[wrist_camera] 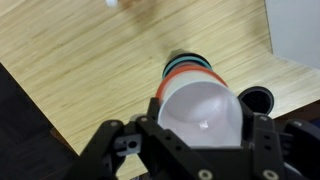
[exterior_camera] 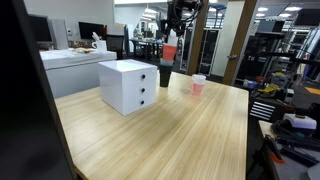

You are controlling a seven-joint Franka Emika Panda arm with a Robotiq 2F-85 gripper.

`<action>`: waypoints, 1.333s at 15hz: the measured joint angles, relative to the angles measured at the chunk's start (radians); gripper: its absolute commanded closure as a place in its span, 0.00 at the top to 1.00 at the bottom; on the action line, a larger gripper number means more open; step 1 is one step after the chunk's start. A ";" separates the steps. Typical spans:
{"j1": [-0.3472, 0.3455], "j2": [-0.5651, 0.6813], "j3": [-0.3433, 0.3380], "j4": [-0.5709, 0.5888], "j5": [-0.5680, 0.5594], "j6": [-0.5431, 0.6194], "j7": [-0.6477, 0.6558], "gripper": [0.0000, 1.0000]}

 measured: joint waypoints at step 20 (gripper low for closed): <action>0.002 0.072 0.004 0.020 -0.065 0.000 0.000 1.00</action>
